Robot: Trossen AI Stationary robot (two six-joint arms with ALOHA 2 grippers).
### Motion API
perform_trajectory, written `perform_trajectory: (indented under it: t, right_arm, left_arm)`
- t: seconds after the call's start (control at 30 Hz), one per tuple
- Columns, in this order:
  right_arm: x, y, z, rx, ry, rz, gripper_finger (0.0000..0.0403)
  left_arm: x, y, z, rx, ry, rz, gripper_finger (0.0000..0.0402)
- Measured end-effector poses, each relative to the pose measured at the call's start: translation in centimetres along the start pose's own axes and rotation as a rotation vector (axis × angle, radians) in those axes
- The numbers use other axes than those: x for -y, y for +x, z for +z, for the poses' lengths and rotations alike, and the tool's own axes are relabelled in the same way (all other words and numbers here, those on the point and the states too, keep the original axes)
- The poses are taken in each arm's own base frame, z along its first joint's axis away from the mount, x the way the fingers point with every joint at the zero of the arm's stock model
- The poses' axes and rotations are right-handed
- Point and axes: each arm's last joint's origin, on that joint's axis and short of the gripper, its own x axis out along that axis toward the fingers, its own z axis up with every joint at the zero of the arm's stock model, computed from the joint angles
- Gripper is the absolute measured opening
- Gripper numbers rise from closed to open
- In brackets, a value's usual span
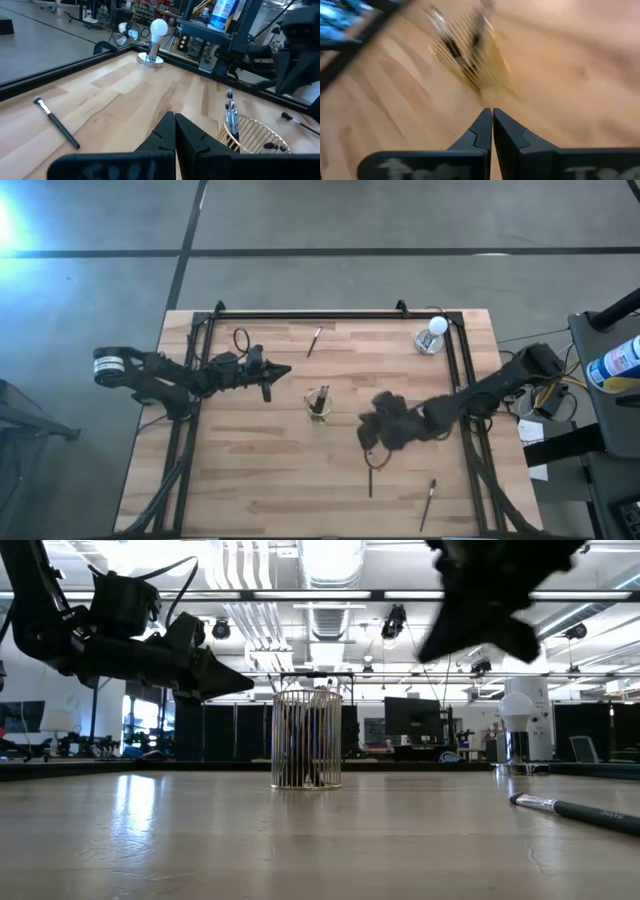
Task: Pick & Place Makeup Brushes
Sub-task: Put the eyeshadow brush into the gold makeup brush holder
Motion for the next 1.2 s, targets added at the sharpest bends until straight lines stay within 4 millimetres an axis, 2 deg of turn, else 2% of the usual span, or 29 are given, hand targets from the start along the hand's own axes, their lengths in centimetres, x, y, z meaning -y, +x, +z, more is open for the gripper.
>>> perform_trajectory:
  t: [0.1,0.2,0.33,0.5,0.67,0.87,1.03,1.2]
  right_arm:
    - [-0.5,-1.5,-1.6,-0.117,0.087,-0.101,0.0011]
    - [-1.4,-2.2,-3.3,-0.248,0.161,-0.162,0.0011]
    - [-2.5,-1.9,-5.5,-0.380,0.293,-0.205,0.0011]
    - [-2.6,-0.3,-7.8,-0.446,0.359,-0.310,0.0038]
    - [-2.3,1.9,-8.1,-0.479,0.384,-0.382,0.0092]
    - [-2.2,3.9,-7.6,-0.456,0.400,-0.376,0.0141]
    - [-1.8,4.7,-7.8,-0.449,0.406,-0.401,0.0146]
    - [-1.6,5.1,-7.9,-0.440,0.402,-0.407,0.0125]
  left_arm:
    - [0.0,0.0,0.0,-0.001,0.003,-0.001,0.0000]
    - [0.0,0.0,0.0,-0.001,0.002,-0.001,0.0000]
    - [0.0,0.0,0.0,-0.002,0.003,-0.001,0.0000]
    - [0.0,0.0,-0.1,-0.009,0.003,0.001,0.0000]
    - [-0.1,0.0,-0.4,-0.036,-0.001,0.008,0.0000]
    - [-0.1,-0.1,-0.5,-0.047,-0.019,0.009,0.0000]
    - [-0.1,-0.3,-0.7,-0.049,-0.020,0.010,0.0000]
    - [-0.1,-0.4,-0.7,-0.045,-0.033,0.009,0.0000]
